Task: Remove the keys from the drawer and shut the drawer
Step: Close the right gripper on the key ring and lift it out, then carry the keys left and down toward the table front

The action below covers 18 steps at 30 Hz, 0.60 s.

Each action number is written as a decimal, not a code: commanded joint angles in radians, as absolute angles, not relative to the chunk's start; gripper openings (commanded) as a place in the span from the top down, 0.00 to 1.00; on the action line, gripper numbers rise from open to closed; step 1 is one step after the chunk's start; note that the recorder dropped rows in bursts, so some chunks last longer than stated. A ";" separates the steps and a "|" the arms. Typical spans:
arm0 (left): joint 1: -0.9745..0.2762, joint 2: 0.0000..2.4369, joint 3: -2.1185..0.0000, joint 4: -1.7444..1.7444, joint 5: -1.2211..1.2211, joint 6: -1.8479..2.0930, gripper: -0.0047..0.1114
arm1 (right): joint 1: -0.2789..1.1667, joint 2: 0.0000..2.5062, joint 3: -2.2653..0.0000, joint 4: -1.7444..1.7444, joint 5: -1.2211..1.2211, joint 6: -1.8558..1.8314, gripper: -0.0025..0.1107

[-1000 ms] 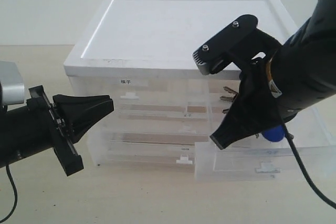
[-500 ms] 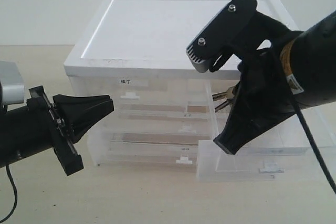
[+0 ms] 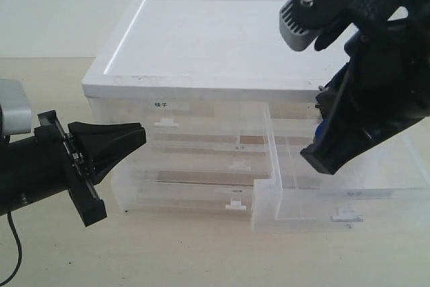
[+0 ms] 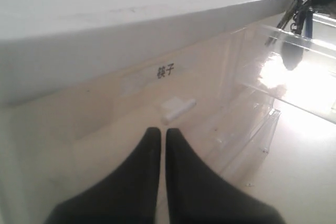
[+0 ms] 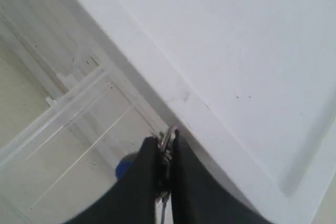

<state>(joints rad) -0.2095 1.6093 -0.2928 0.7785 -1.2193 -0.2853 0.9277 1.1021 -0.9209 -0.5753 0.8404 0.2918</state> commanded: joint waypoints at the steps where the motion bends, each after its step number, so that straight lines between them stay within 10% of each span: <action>1: -0.211 1.612 -0.297 0.782 -1.221 -0.291 0.92 | 0.931 1.075 -0.931 -0.584 0.834 0.283 0.98; 18: -0.211 1.604 -0.292 0.794 -1.221 -0.291 0.92 | 1.056 1.142 -1.099 -0.579 0.710 0.253 0.98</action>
